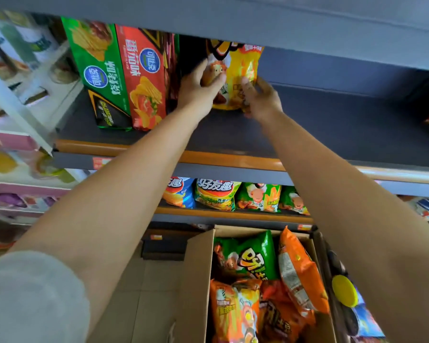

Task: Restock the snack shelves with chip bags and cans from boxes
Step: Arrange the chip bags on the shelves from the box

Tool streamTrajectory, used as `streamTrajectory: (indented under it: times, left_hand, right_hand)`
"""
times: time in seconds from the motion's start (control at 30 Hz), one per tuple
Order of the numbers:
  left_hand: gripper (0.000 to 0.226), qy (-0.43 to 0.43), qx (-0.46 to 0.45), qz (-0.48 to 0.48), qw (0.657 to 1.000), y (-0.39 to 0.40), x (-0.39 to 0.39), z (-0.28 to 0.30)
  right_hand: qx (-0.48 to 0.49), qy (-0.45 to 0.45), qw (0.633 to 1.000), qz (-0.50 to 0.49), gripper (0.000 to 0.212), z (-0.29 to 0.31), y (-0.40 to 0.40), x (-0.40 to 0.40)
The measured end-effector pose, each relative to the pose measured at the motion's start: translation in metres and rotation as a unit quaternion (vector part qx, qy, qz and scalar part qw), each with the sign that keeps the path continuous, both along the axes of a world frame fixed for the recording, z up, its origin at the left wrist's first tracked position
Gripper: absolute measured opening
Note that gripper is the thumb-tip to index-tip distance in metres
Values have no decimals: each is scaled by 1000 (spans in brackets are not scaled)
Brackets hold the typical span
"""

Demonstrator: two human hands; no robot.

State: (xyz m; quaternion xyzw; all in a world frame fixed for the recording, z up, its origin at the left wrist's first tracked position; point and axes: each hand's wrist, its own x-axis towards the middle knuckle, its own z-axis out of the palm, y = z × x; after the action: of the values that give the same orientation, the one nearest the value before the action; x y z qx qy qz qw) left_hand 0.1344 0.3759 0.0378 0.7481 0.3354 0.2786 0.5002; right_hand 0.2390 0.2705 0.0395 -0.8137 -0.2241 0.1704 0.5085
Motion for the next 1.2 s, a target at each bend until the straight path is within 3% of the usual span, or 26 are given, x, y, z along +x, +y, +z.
streamTrajectory:
  times: [0.1, 0.23, 0.3, 0.37, 0.43, 0.53, 0.6, 0.63, 0.67, 0.73, 0.77, 0.87, 0.93, 1.0, 1.13, 1.2]
  left_hand:
    - [63, -10, -13, -25, 1000, 0, -3, -3]
    - [73, 24, -13, -47, 999, -11, -12, 6]
    - [56, 3, 8, -60, 998, -25, -26, 13]
    - [31, -67, 6, -85, 994, -50, -52, 17]
    - [15, -93, -30, -131, 987, -86, -83, 8]
    - [19, -16, -89, -201, 976, -139, -119, -33]
    - [19, 78, -140, -213, 964, -163, -129, -82]
    - [18, 119, -163, -211, 956, -174, -133, -109]
    - [17, 154, -175, -213, 949, -183, -137, -132]
    - [19, 208, -184, -228, 933, -203, -143, -169]
    - [18, 222, -193, -234, 927, -213, -145, -180]
    - [14, 246, -212, -245, 914, -240, -147, -189]
    - [12, 257, -208, -255, 909, -251, -149, -187]
    - [12, 266, -202, -259, 906, -257, -151, -188]
    - [5, 302, -175, -263, 899, -260, -151, -192]
    - [37, 321, -183, -304, 878, -259, -152, -195]
  right_hand:
    - [28, -7, 1000, 6, 58, -2, 5, -2]
    - [33, 11, 999, -28, 82, 6, -1, -11]
    - [105, 33, 993, -50, 71, 18, -27, -30]
    - [204, 57, 976, -54, 38, 21, -76, -67]
    - [208, 46, 975, -57, 34, 11, -128, -108]
    - [83, -24, 992, -95, 33, -51, -200, -145]
    - [-122, -69, 985, -103, 16, -121, -245, -143]
    - [-259, -72, 960, -82, 25, -150, -266, -143]
    - [-389, -47, 919, -44, 50, -178, -286, -146]
    - [-540, 4, 841, -22, 89, -220, -322, -155]
    - [-572, 0, 820, -16, 94, -237, -335, -162]
    - [-604, -57, 794, -28, 81, -263, -357, -176]
    - [-587, -43, 807, -44, 78, -262, -359, -170]
    - [-531, -10, 846, -43, 69, -248, -356, -160]
    - [-325, -22, 943, -70, 42, -189, -353, -143]
    - [-206, -15, 972, -113, 29, -165, -356, -136]
